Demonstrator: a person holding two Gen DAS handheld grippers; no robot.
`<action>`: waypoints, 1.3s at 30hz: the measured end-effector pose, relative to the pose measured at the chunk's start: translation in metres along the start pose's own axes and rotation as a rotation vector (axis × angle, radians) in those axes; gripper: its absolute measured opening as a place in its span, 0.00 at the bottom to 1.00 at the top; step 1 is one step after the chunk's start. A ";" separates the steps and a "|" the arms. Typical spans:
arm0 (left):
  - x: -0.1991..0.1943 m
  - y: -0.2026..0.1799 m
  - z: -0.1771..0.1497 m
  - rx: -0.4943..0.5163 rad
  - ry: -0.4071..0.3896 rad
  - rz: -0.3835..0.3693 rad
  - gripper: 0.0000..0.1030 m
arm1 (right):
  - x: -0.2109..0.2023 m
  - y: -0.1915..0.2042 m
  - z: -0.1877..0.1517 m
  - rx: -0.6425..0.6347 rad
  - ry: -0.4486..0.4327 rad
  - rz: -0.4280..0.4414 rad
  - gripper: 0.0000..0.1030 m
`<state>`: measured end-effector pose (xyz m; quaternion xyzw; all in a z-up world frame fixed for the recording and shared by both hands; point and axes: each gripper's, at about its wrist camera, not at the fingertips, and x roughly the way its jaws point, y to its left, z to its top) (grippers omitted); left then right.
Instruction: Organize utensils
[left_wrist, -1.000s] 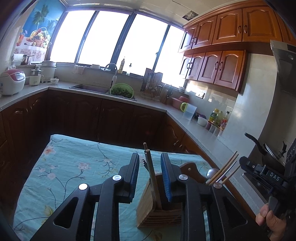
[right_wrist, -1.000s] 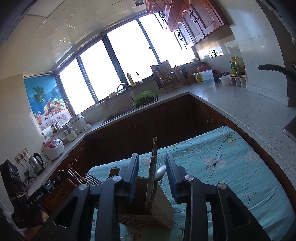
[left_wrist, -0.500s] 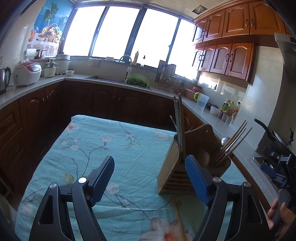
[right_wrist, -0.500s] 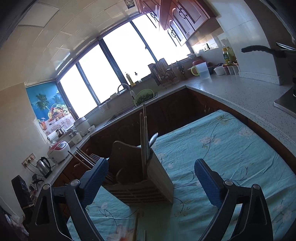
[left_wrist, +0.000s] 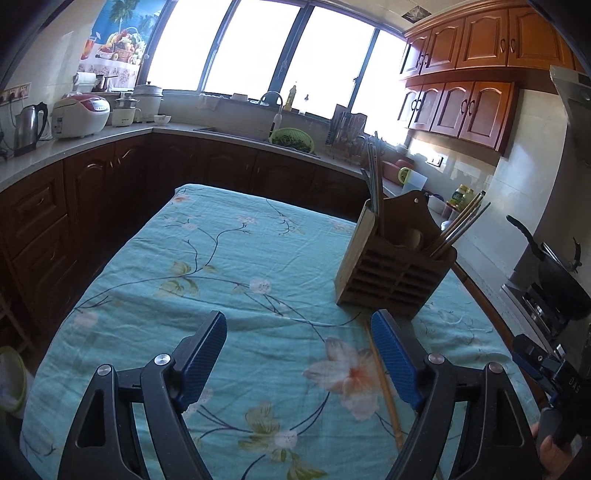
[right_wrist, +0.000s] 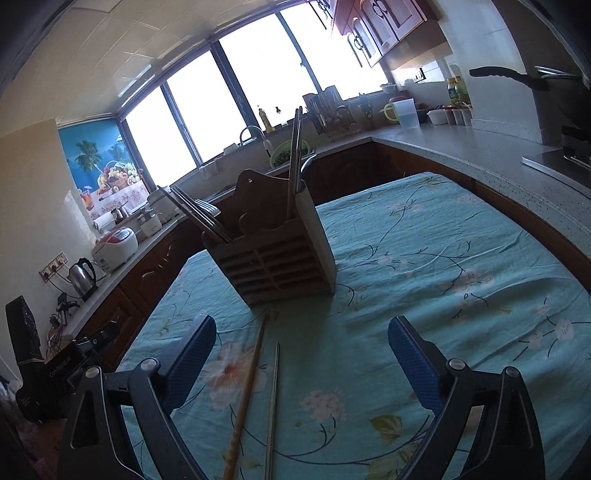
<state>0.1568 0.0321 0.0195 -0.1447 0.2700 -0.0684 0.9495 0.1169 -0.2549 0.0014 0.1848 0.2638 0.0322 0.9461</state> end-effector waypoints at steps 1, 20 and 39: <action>-0.006 0.001 -0.004 -0.006 0.001 0.004 0.78 | -0.004 0.001 -0.004 -0.006 -0.003 -0.002 0.93; -0.123 -0.015 -0.059 0.119 -0.222 0.064 0.99 | -0.100 0.039 -0.043 -0.233 -0.315 -0.111 1.00; -0.123 -0.021 -0.099 0.193 -0.205 0.143 0.99 | -0.104 0.025 -0.079 -0.254 -0.343 -0.142 1.00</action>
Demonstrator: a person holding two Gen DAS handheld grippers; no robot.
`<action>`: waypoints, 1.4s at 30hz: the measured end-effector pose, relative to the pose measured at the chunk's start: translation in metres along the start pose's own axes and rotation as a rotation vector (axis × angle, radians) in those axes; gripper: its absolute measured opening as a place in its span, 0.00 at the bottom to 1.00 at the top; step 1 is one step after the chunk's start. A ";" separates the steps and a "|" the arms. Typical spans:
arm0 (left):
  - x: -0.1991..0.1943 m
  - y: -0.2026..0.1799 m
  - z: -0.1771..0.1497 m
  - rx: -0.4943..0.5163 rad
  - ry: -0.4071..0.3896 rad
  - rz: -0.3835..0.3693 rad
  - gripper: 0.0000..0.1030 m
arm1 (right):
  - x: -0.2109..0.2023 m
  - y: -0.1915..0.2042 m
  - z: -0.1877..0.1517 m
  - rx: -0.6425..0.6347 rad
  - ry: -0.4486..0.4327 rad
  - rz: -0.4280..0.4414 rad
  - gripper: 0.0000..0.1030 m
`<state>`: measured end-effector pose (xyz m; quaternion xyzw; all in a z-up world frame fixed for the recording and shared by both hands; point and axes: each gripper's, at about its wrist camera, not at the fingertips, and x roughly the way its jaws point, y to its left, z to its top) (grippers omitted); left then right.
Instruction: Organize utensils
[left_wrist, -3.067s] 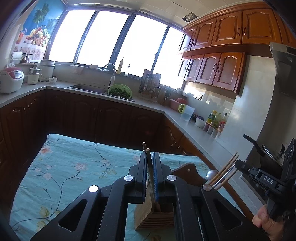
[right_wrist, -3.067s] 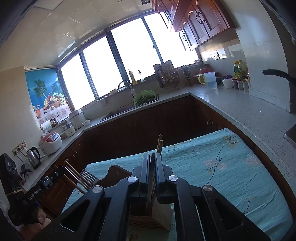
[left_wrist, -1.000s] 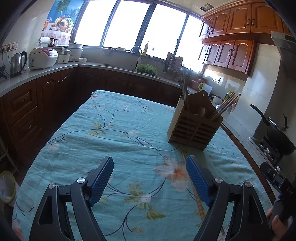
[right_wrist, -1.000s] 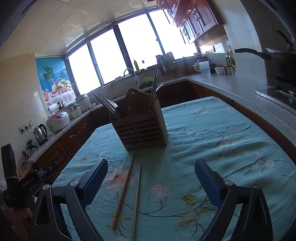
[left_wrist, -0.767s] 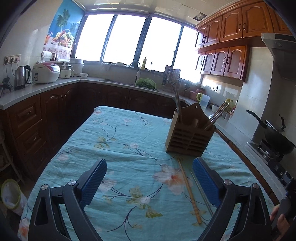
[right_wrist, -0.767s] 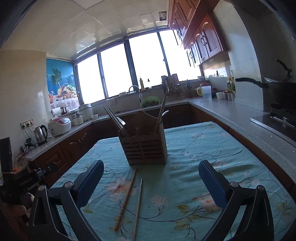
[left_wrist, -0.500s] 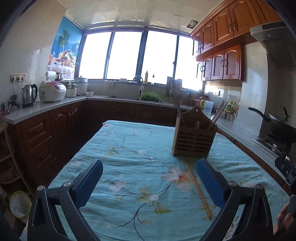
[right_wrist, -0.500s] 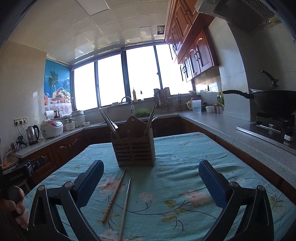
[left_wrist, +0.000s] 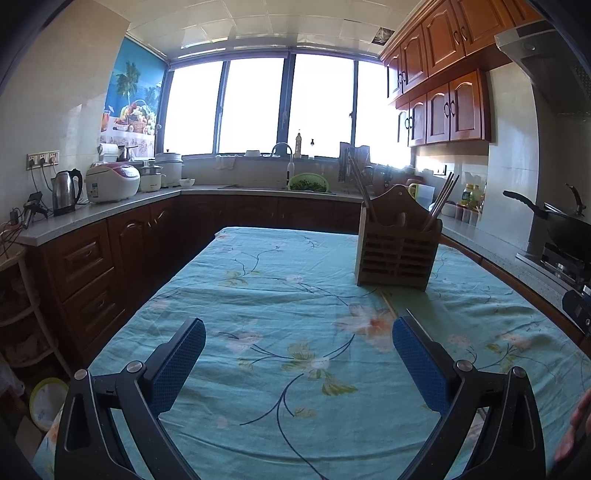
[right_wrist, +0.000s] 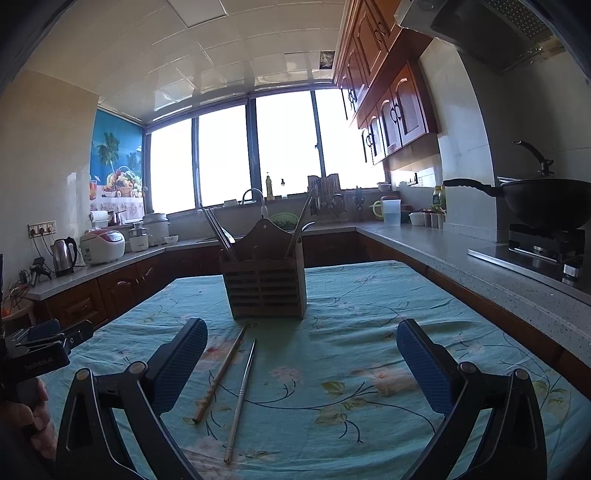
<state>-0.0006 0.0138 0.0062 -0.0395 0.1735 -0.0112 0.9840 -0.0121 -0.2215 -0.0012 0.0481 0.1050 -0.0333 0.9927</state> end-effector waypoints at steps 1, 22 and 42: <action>-0.001 0.000 0.000 -0.001 -0.003 0.002 0.99 | -0.001 0.000 -0.002 0.000 0.001 -0.002 1.00; 0.000 -0.006 -0.007 0.048 0.013 0.018 0.99 | 0.000 -0.012 -0.009 0.033 0.039 -0.012 1.00; -0.006 -0.010 -0.011 0.076 -0.010 0.039 0.99 | -0.004 -0.007 -0.011 0.015 0.026 -0.002 1.00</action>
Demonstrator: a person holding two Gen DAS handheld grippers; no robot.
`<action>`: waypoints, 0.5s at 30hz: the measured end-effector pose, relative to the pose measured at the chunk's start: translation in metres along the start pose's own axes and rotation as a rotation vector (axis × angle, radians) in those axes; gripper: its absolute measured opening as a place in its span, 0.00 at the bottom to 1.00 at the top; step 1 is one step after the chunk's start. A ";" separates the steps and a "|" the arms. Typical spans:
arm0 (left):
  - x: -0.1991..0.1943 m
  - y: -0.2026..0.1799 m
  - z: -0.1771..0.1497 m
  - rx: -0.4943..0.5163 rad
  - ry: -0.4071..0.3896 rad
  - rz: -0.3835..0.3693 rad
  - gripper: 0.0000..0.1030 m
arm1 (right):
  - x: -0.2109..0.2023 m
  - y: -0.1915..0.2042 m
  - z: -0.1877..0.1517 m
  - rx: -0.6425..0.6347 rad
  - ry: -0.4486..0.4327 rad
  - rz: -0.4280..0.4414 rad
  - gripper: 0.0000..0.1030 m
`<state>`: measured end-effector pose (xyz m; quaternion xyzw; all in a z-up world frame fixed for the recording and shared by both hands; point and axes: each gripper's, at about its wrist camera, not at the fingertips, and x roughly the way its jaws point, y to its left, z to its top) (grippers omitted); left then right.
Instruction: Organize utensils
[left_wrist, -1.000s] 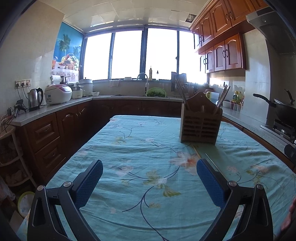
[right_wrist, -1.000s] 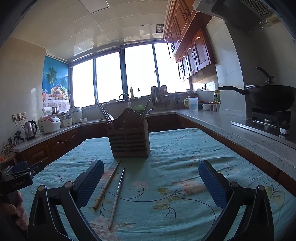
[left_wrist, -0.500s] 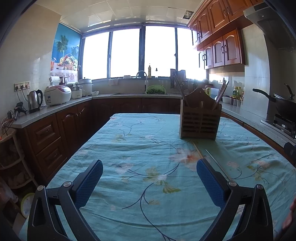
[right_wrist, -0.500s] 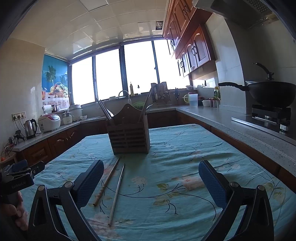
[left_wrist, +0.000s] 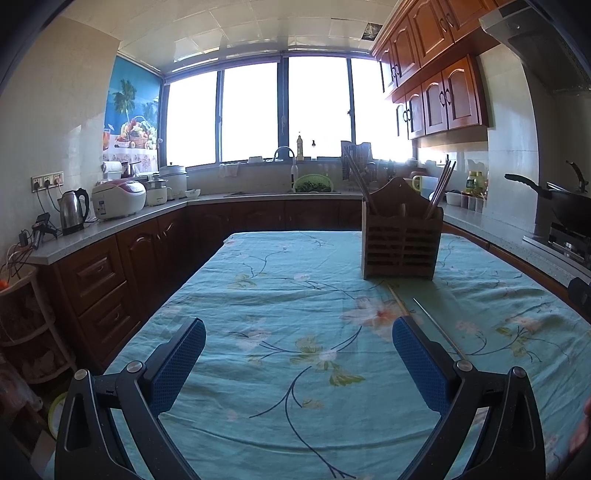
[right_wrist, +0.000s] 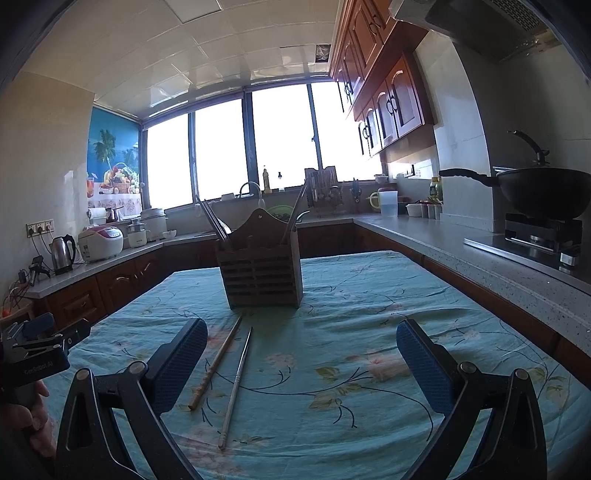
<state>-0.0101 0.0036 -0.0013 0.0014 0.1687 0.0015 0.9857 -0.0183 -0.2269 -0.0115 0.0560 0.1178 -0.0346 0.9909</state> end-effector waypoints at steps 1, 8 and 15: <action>0.000 0.000 0.000 0.000 -0.001 0.002 0.99 | 0.000 0.000 0.000 0.000 0.001 0.000 1.00; 0.000 -0.002 0.001 0.012 0.003 -0.001 0.99 | -0.001 0.001 0.001 -0.001 -0.002 0.002 1.00; -0.002 -0.004 0.001 0.018 0.002 -0.002 0.99 | -0.001 0.001 0.003 -0.003 -0.002 0.004 1.00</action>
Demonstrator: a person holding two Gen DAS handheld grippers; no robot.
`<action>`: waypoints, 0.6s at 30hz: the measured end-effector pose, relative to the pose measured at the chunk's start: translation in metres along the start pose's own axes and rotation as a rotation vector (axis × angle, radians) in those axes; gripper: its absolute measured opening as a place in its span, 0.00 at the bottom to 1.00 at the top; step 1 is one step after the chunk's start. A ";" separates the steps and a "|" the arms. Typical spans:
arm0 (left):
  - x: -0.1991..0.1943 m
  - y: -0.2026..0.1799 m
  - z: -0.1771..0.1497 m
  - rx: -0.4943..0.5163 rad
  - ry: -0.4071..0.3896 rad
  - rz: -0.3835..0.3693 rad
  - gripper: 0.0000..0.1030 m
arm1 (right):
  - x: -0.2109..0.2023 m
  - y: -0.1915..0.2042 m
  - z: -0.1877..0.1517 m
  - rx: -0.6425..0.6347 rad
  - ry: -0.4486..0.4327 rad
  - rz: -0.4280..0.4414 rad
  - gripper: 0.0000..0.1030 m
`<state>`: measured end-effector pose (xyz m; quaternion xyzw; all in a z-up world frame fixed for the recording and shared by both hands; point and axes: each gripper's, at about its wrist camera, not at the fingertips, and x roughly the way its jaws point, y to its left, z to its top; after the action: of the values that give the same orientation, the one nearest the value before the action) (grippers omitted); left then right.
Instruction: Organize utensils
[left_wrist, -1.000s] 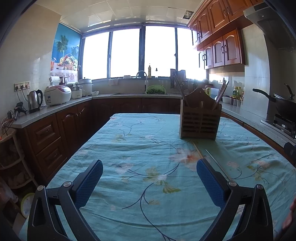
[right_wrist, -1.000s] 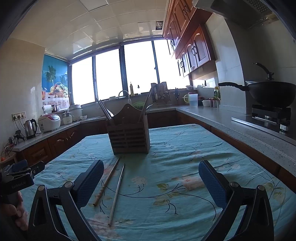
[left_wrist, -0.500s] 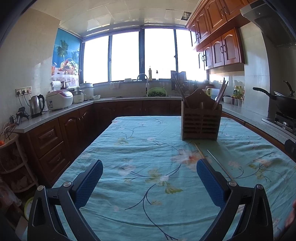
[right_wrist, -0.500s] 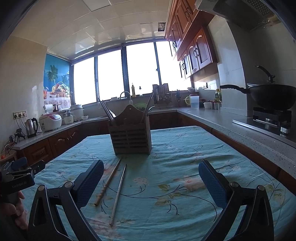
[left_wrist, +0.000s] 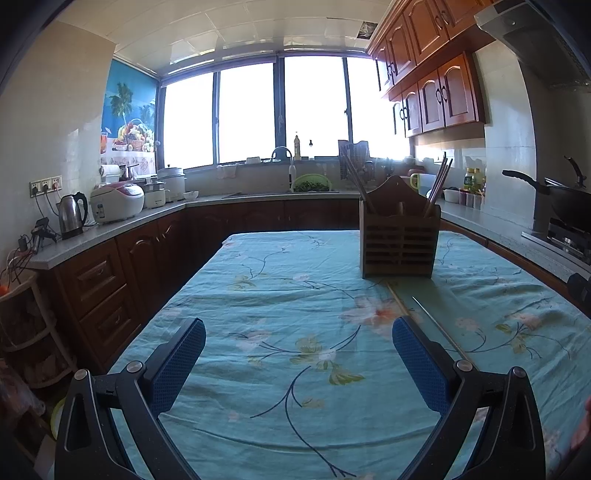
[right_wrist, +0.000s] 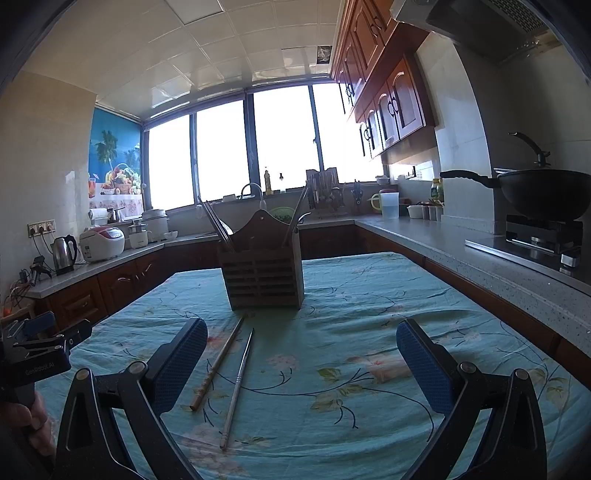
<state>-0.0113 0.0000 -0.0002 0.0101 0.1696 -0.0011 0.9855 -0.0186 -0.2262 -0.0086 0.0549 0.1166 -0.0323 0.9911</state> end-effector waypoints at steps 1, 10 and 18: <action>0.000 0.000 0.000 0.000 0.001 0.000 0.99 | 0.000 0.000 0.000 0.000 -0.001 0.000 1.00; -0.001 -0.002 0.001 0.001 0.001 0.006 0.99 | 0.000 0.001 0.000 0.000 -0.004 0.001 1.00; -0.001 -0.005 0.000 0.005 0.000 0.006 0.99 | 0.001 0.001 0.001 0.000 -0.005 0.004 1.00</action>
<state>-0.0120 -0.0047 -0.0003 0.0129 0.1694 0.0014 0.9855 -0.0174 -0.2249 -0.0082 0.0553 0.1139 -0.0305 0.9915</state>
